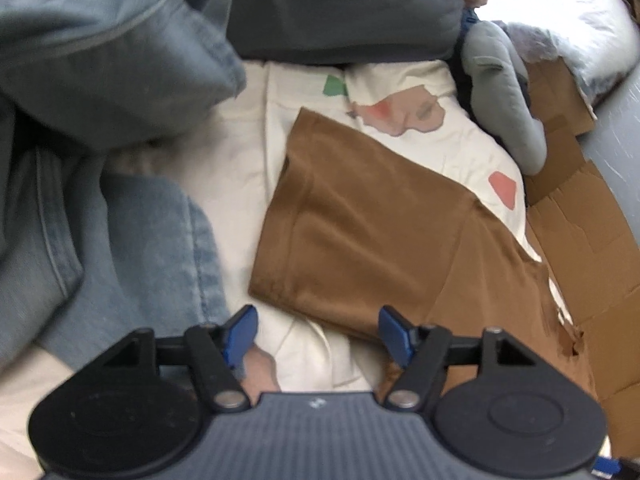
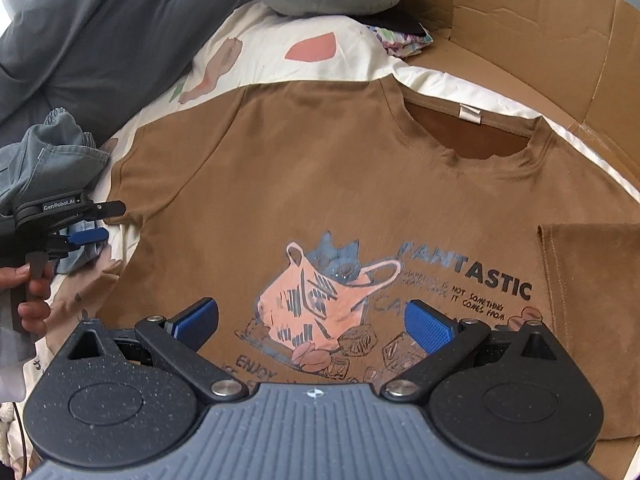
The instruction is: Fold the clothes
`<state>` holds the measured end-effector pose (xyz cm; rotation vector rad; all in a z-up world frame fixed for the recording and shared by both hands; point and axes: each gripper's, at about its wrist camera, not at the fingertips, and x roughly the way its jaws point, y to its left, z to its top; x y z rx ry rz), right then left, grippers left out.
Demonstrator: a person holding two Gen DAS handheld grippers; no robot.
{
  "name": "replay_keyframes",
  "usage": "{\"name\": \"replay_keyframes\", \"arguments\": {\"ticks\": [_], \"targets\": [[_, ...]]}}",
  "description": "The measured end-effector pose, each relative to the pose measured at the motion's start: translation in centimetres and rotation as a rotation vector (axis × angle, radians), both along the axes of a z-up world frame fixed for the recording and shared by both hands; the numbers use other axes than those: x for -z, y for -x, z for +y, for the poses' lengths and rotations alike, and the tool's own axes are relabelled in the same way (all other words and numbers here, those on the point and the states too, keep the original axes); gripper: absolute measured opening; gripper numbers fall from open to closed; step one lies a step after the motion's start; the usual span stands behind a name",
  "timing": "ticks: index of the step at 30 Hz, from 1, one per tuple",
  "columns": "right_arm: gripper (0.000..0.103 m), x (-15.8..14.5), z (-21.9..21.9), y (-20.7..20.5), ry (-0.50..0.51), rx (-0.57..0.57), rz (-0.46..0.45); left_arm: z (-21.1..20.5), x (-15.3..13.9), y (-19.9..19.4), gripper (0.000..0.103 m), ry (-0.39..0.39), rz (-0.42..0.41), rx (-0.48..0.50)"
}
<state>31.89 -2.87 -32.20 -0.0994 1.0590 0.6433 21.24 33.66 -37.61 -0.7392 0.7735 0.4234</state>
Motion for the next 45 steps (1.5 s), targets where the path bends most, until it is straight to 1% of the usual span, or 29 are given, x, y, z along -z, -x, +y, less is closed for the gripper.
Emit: {"name": "replay_keyframes", "arguments": {"ticks": [7, 9, 13, 14, 15, 17, 22, 25, 27, 31, 33, 36, 39, 41, 44, 45], "targets": [[0.102, 1.1, 0.0, 0.3, -0.007, -0.005, 0.023, 0.4, 0.6, -0.3, 0.081, 0.027, -0.046, -0.024], [0.102, 1.5, 0.0, 0.4, -0.009, -0.009, 0.028, 0.5, 0.7, -0.3, 0.086, 0.034, -0.06, -0.026], [0.102, 1.6, 0.2, 0.5, 0.006, -0.008, 0.012, 0.7, 0.8, -0.5, 0.087, 0.041, -0.083, -0.031], [0.101, 1.6, 0.4, 0.4, 0.006, -0.012, 0.011, 0.8, 0.7, -0.4, 0.084, 0.044, -0.088, -0.035], [0.101, 1.6, 0.5, 0.4, 0.006, -0.017, 0.01, 0.9, 0.6, -0.3, 0.076, 0.048, -0.093, -0.039], [0.1, 1.5, 0.7, 0.4, 0.007, -0.027, 0.008, 1.1, 0.4, -0.2, 0.069, 0.054, -0.104, -0.046], [0.089, 1.4, 1.4, 0.3, 0.008, -0.05, 0.003, 1.6, -0.1, 0.3, 0.064, 0.07, -0.131, -0.065], [0.086, 1.3, 1.8, 0.3, 0.009, -0.064, 0.001, 1.7, -0.4, 0.5, 0.058, 0.071, -0.147, -0.069], [0.085, 1.3, 2.0, 0.2, 0.007, -0.071, -0.001, 1.7, -0.5, 0.6, 0.046, 0.066, -0.154, -0.072], [0.085, 1.1, 2.5, 0.0, -0.003, -0.079, -0.001, 1.9, -0.6, 0.9, 0.043, 0.066, -0.172, -0.06], [0.085, 1.0, 2.7, -0.1, -0.008, -0.083, -0.002, 2.0, -0.3, 0.8, 0.043, 0.072, -0.166, -0.054], [0.085, 0.9, 3.1, -0.2, -0.016, -0.089, -0.003, 2.0, 0.2, 0.6, 0.044, 0.062, -0.148, -0.047], [0.085, 0.8, 3.4, -0.4, -0.024, -0.095, -0.003, 2.1, 0.6, 0.6, 0.044, 0.066, -0.15, -0.056], [0.085, 0.7, 3.7, -0.5, -0.029, -0.099, -0.004, 2.2, 0.5, 0.9, 0.044, 0.084, -0.167, -0.078], [0.082, 0.8, 4.1, -0.5, -0.039, -0.098, 0.006, 2.4, 0.3, 1.9, 0.044, 0.167, -0.219, -0.124], [0.081, 0.9, 4.3, -0.6, -0.042, -0.097, 0.009, 2.4, 0.0, 2.1, 0.044, 0.176, -0.236, -0.127]]}}
